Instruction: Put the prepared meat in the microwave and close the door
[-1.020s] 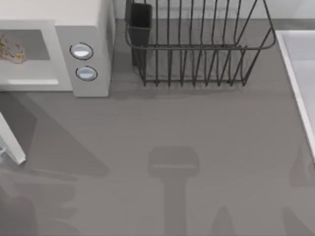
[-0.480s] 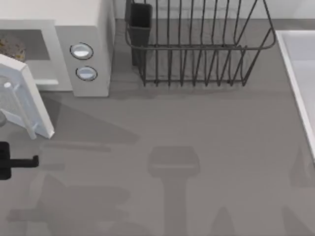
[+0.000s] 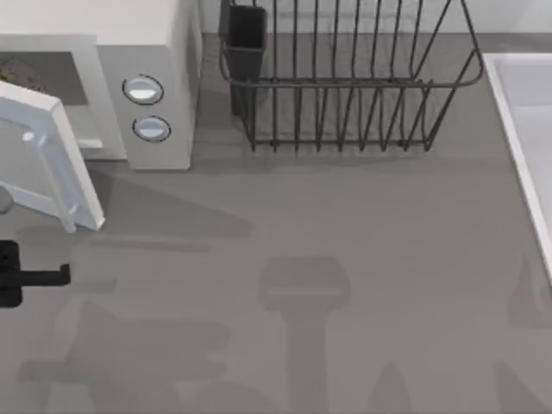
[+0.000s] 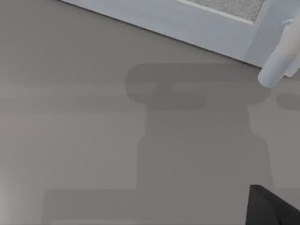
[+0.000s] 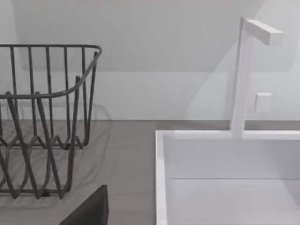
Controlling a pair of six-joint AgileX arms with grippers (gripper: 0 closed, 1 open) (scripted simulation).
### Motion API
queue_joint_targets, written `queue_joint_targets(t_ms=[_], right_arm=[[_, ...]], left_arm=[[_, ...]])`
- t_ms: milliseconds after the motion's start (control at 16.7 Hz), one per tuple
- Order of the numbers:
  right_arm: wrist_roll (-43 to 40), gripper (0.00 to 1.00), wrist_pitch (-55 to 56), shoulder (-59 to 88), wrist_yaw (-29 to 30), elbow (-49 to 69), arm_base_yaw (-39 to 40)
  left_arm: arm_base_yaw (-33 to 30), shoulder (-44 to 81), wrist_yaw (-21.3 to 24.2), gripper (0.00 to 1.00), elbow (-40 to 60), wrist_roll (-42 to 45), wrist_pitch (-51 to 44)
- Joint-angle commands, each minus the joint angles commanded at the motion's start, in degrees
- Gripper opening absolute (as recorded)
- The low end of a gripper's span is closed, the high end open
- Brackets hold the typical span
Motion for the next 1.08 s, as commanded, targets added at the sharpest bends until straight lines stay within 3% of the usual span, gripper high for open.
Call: queue_joint_targets(t_ms=[540, 1080], right_arm=[[0.00, 1.00, 0.00, 0.00, 0.00, 0.00, 0.00], [0.00, 1.00, 0.00, 0.00, 0.00, 0.00, 0.00]], left_arm=[[-0.50, 24.87, -0.21, 0.00, 14.00, -0.07, 9.99], [-0.47, 29.21, -0.21, 0.00, 17.70, -0.04, 10.89]])
